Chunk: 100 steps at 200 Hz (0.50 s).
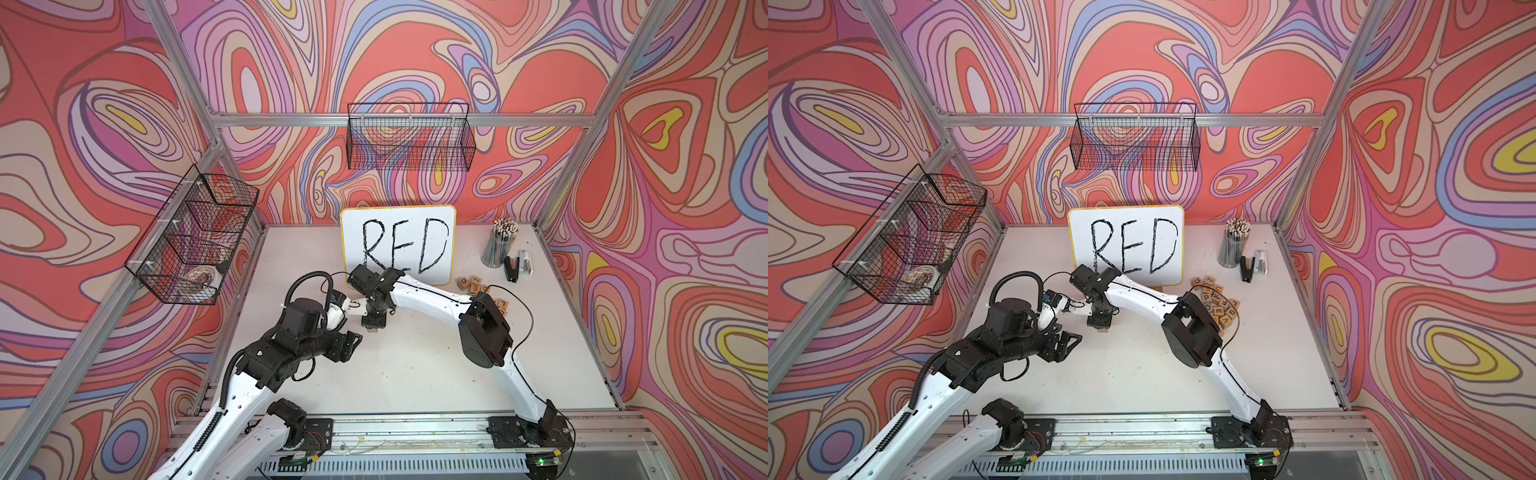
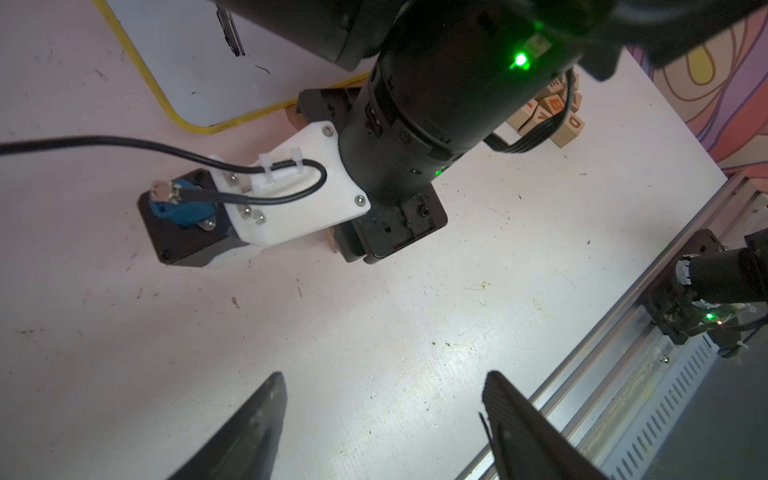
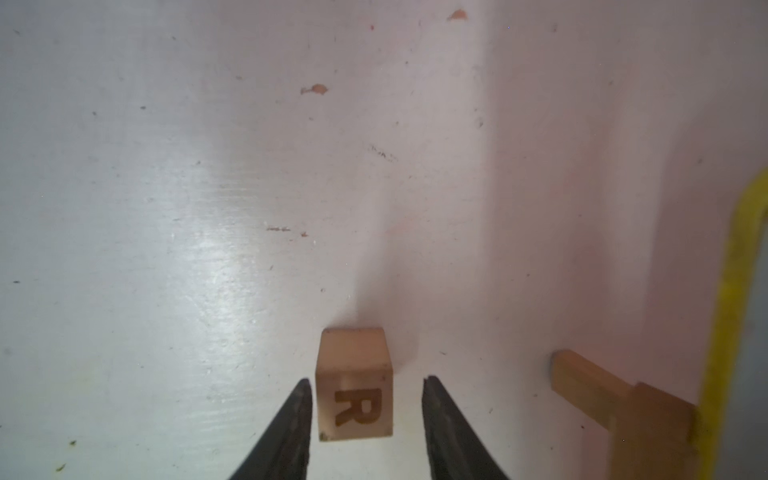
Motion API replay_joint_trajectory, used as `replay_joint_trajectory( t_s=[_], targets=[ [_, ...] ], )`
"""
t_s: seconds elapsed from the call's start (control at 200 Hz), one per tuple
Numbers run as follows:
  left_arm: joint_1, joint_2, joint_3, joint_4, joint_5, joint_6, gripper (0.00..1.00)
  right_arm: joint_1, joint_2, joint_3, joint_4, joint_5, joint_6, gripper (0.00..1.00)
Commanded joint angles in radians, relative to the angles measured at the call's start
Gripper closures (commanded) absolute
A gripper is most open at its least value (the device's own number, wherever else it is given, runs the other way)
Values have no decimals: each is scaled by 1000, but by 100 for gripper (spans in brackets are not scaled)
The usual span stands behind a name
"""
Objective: Assemble the uppercase word "red" with letter blocks
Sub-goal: Place the letter block at the center of the board, then pick up the letter block from the center of the board.
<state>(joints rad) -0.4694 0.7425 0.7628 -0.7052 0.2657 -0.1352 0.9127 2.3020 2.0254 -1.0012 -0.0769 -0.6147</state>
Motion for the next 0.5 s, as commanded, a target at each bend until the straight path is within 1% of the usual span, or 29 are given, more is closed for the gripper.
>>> replay_joint_trajectory(
  t_s=[0.0,0.105,0.21,0.28,0.376,0.496],
  targets=[
    [3,-11,-10,12,12,-3,23,-4,-48,14,-20,-23,17,54],
    [2,-14,-10,12,12,-3,23,-3,-75,23,-28,-32,35,55],
    [1,-17,-10,12,12,-1,23,-3,-140,-2,-4,-29,67,56],
    [1,-18,-10,11,11,-2,22,-3,-207,-61,48,-14,111,57],
    [3,-19,-10,12,10,-1,22,-3,-311,-173,149,48,188,58],
    [1,-15,-7,11,15,2,23,-15,-435,-312,238,104,317,59]
  ],
)
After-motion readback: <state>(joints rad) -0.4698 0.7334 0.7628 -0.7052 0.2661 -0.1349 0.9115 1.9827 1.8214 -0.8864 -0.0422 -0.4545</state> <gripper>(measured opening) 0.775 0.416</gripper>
